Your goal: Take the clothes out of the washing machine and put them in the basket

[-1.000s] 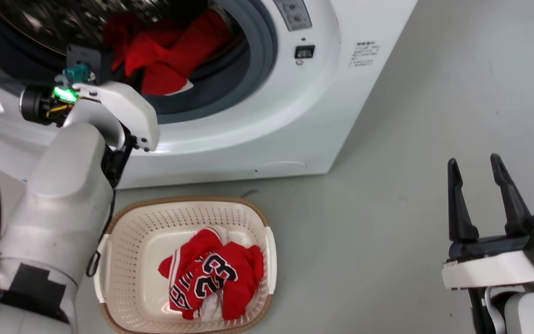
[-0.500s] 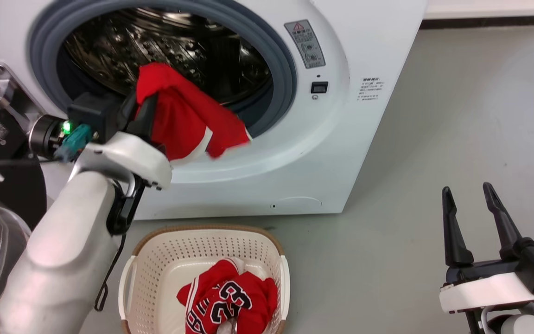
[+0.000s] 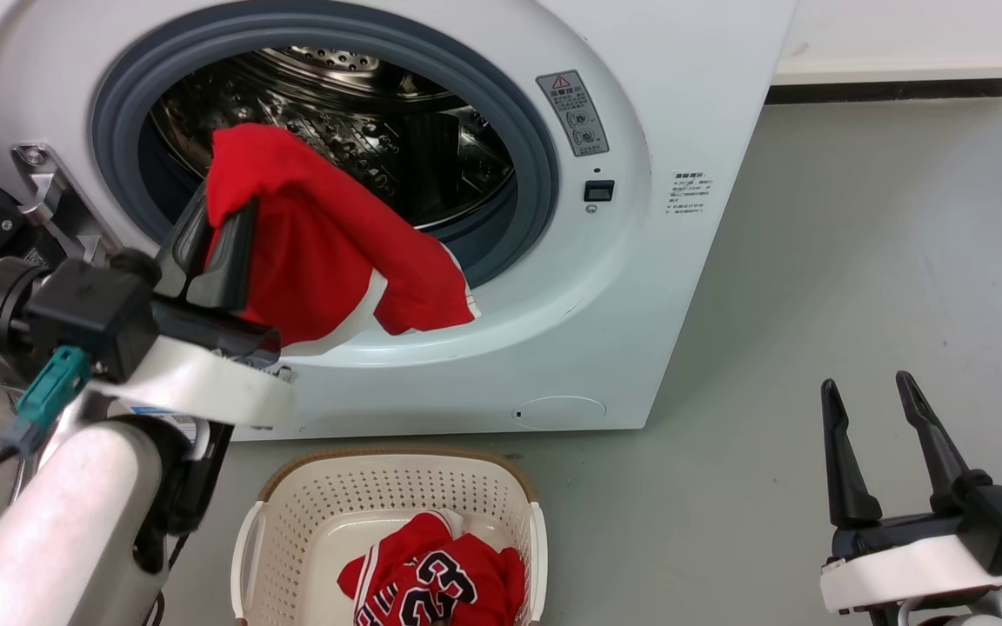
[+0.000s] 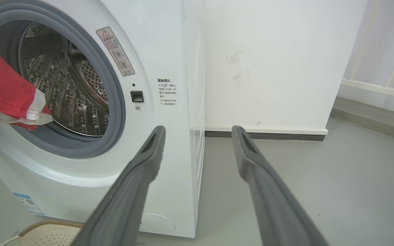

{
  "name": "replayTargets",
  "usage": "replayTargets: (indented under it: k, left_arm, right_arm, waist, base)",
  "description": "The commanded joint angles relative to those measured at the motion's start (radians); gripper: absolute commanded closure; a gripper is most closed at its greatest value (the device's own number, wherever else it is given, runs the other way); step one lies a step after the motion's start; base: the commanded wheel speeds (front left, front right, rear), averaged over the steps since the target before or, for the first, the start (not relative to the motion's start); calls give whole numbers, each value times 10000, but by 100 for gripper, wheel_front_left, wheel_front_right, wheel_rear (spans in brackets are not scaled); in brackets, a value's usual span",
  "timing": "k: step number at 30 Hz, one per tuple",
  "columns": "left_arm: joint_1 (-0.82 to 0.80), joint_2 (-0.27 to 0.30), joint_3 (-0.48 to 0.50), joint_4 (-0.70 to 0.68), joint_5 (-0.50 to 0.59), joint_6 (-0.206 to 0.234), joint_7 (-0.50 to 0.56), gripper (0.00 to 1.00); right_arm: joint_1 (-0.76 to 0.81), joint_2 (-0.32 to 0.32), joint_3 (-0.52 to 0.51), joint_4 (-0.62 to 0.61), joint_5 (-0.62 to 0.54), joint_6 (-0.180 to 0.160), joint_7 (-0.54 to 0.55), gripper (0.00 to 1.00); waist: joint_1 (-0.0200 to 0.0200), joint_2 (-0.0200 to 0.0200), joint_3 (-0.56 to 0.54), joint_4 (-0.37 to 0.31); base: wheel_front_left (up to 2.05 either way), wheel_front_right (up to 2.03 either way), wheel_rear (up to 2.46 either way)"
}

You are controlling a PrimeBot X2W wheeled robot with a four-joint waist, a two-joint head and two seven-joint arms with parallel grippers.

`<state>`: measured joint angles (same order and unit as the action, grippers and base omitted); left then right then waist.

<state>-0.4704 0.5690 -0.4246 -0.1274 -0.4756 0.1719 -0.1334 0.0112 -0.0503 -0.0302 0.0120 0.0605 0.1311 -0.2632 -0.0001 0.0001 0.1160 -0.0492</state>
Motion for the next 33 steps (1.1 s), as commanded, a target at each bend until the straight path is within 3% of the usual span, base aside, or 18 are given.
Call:
replayTargets:
  k: [1, 9, 18, 26, 33]
  left_arm:
    - [291, 108, 71, -448, 30, 172, 78, 100]
    - [1268, 516, 99, -1768, 88, 634, 478, 100]
    - [2254, 303, -411, -1586, -178, 607, 426, 100]
    - [2999, -29, -947, -99, -448, 343, 42, 100]
    - [2605, -870, -1311, 2324, -668, -114, -574, 100]
  right_arm:
    - [136, 2, 0, 32, -7, -7, -24, 0]
    - [192, 2, 5, 35, -20, -7, -24, 0]
    - [-130, 4, 18, -101, -78, -7, -24, 0]
    - [-664, 2, -56, -265, -159, -7, -24, 0]
    - [-1347, 5, -120, -446, -138, -7, -24, 0]
  waist:
    - [1, -1, -55, 15]
    - [1, -1, -93, 115]
    - [1, -1, 416, 181]
    - [1, -1, 1574, 24]
    - [1, -1, 2941, -224]
  base:
    - [0, 0, 0]
    - [0, 0, 0]
    - [0, 0, 0]
    - [0, 0, 0]
    - [0, 0, 0]
